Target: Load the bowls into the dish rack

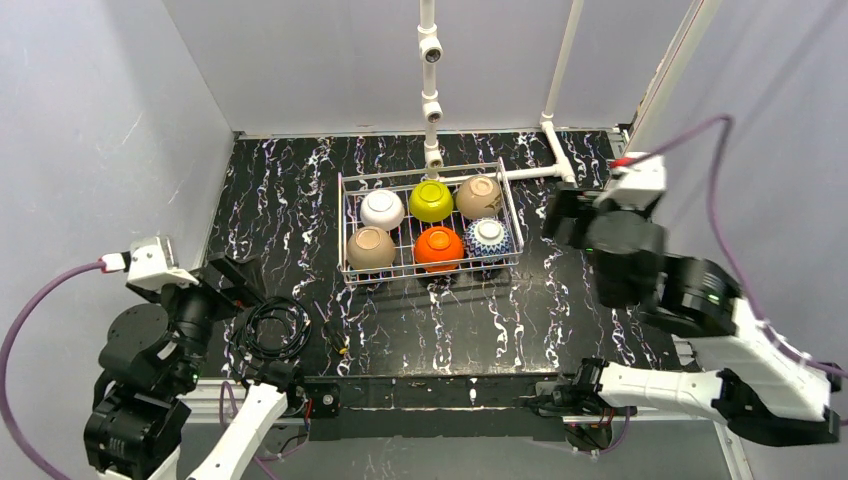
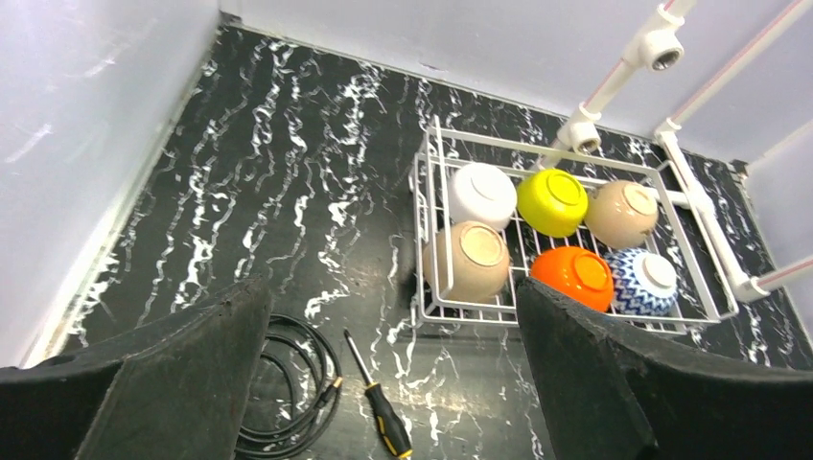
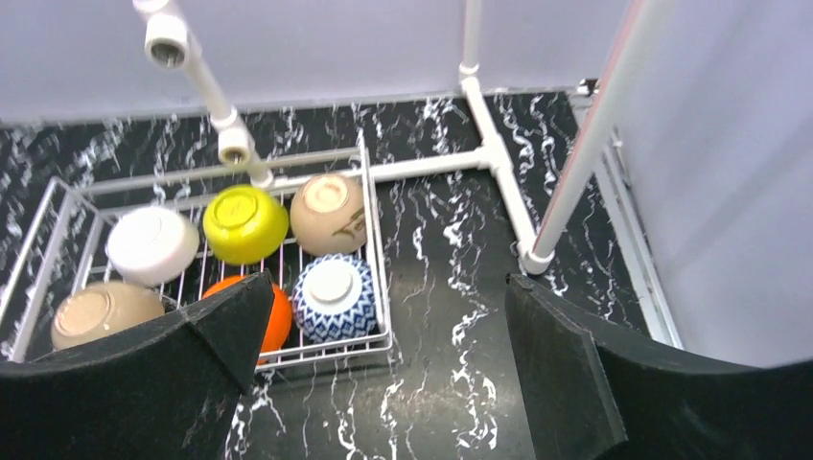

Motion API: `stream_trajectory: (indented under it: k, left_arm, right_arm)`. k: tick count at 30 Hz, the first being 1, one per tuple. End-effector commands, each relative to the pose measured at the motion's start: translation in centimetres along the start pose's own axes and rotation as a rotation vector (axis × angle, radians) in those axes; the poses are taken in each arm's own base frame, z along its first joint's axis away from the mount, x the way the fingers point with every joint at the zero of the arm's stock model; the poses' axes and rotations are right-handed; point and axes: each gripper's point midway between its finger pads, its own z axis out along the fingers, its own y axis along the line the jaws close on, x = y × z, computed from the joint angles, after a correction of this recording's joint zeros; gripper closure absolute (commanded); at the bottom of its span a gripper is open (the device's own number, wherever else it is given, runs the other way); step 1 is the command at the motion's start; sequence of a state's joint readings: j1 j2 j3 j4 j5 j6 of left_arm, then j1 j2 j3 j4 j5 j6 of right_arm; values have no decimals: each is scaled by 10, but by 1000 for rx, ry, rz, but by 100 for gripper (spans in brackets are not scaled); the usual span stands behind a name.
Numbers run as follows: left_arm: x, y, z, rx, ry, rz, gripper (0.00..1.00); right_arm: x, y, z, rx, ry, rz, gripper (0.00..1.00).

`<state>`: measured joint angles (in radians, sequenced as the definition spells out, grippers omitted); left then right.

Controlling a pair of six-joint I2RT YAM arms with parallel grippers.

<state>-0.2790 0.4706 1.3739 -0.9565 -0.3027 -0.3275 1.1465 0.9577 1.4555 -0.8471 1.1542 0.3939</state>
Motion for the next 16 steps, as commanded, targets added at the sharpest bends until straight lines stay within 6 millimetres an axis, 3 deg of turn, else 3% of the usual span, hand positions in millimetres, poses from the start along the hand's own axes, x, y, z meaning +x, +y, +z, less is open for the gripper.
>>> stream_trajectory:
  k: [1,7,16]
  left_arm:
    - [-19,18,-9,-90,-39,71,2]
    - [-38,24,-27,-98,-102,77,2]
    - [-47,29,-41,-101,-170,41,2]
  right_arm:
    - [-23,-46,-18,50,-82,30,1]
    - [-50,-84,-37,76,-148,110,1]
    - [-61,-93,-43,60,-172,150,1]
